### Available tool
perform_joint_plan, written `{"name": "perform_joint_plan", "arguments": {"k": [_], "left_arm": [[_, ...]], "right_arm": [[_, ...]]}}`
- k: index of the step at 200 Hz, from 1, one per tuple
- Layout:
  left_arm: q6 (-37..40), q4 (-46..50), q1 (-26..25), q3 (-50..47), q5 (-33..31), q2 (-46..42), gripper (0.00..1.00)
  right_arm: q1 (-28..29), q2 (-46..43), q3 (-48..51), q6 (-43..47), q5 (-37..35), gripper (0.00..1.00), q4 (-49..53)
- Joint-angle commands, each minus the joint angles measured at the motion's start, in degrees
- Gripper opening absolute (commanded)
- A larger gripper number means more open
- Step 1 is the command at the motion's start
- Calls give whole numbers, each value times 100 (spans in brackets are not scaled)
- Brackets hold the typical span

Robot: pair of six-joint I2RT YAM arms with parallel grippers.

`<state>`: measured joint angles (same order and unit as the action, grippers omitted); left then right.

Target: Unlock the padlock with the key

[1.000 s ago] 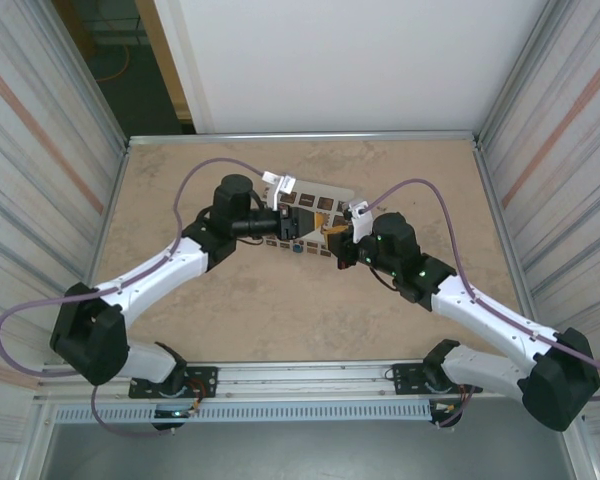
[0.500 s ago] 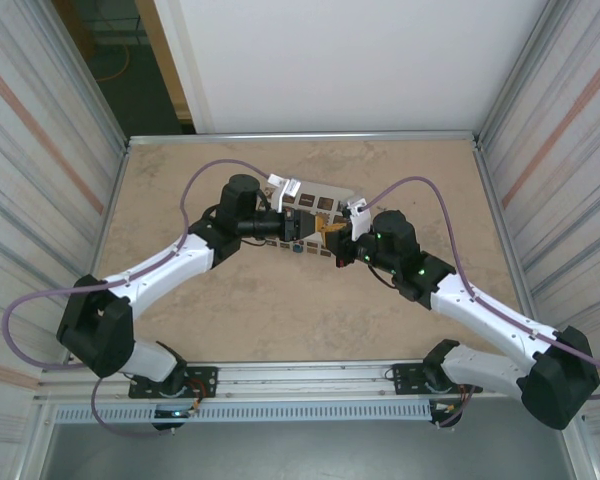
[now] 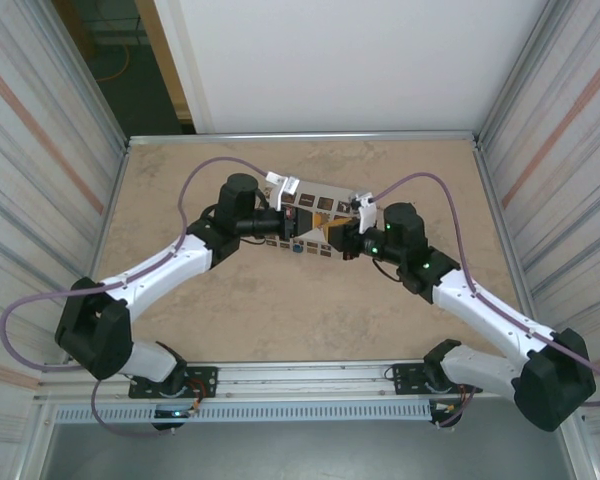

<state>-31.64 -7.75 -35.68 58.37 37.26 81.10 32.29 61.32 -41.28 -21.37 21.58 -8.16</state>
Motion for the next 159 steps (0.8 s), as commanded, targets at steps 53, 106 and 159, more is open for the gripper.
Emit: {"name": "perform_joint_plan", "arguments": {"k": [53,106,159], "left_arm": [[340,-420,61,-212,-70,-734,0],[336,-403,61,-212,-35,-841,0],[308,-456,62,-221,32,-833,0]], "right_arm": [[-714,-72,605,-1855,1794,29,-2570],[-463,201,462,-1924,1919,34,-2769],[-247,492,243,-1885,1940,34,-2786]]}}
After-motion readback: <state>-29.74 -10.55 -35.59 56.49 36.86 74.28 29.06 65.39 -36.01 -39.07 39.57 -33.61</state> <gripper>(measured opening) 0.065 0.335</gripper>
